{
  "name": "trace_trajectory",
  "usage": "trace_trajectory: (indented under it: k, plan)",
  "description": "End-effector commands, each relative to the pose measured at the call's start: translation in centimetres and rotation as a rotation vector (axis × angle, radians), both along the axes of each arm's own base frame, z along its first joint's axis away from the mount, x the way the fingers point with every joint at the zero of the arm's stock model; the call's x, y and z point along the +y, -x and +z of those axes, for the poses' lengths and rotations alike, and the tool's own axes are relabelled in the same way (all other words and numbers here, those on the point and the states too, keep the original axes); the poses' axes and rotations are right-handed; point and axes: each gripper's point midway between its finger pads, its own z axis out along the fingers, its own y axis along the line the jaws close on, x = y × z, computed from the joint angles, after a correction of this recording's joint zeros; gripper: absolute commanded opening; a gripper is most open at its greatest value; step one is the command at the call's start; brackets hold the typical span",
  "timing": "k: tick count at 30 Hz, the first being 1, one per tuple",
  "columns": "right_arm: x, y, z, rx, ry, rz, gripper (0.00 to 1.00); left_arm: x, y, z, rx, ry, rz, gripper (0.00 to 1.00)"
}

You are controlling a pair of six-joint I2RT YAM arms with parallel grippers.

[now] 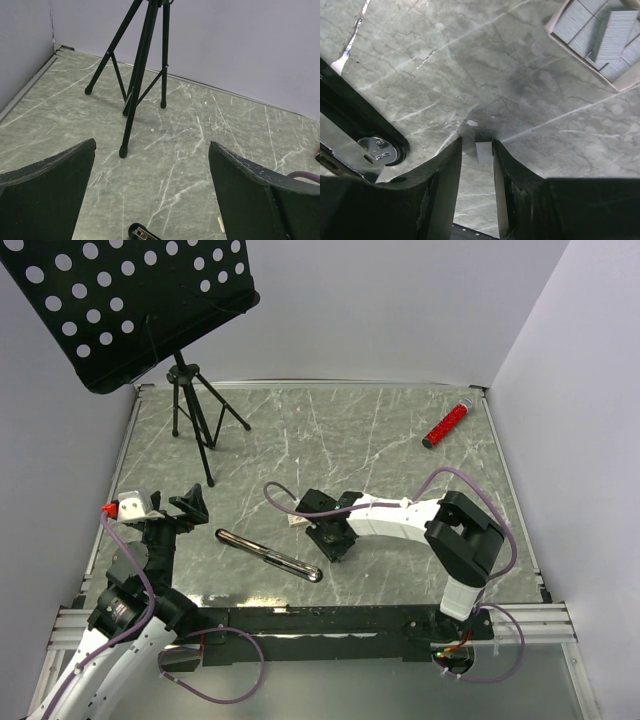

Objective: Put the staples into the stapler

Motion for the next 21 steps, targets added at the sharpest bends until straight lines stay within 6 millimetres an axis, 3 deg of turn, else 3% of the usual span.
trace_trajectory:
  k: [1,10,13,21]
  plan:
    - [-0.1,0.3,0.4,0.026,0.017,0.014,0.38,-0.1,-0.1,0.8,-0.026,0.002,-0.007,1.00]
    - [0.2,-0.4,0.8,0.000,0.036,0.039,0.26,-0.2,-0.2,0.7,-0.024,-0.001,-0.009,0.99]
    - [1.5,-1.1,2.3,-0.031,-0.013,0.045,0.19,-0.3,-0.2,0.7,-0.024,-0.001,-0.014,0.99]
    - [4.5,-1.7,7.1,-0.137,-0.159,0.113,0.17,0.0,-0.2,0.7,-0.021,0.003,0.001,0.99]
